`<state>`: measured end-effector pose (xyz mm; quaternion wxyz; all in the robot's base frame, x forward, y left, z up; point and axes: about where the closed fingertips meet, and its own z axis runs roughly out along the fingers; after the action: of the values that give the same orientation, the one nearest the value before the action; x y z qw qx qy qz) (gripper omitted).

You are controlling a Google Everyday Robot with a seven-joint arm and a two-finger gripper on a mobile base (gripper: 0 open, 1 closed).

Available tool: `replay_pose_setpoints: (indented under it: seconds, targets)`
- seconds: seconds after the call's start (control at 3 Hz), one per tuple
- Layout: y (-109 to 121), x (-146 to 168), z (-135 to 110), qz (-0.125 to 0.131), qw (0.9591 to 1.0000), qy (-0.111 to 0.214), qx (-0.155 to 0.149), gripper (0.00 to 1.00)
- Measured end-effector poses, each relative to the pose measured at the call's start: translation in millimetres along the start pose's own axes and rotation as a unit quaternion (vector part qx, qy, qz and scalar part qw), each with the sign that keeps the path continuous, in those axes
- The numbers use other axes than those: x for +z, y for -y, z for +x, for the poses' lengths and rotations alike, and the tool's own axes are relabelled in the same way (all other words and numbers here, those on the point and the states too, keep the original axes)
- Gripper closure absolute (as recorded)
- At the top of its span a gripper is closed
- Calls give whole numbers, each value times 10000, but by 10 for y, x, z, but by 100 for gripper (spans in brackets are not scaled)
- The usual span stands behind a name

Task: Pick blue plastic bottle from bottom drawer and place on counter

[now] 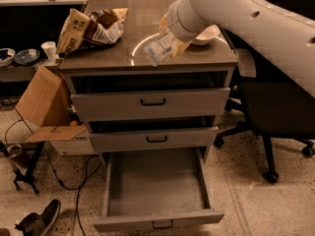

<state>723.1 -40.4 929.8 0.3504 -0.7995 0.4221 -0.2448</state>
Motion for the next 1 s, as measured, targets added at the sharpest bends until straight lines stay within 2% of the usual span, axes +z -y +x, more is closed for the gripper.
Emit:
replay_pose_setpoints:
  seconds: [0.33,0.67,1.0]
  targets:
    - [333,115,-40,826,9963,124,206,100]
    - [745,264,-117,1394,9896,243,244,100]
    - [1020,591,-166,1513,9871,430,285,100]
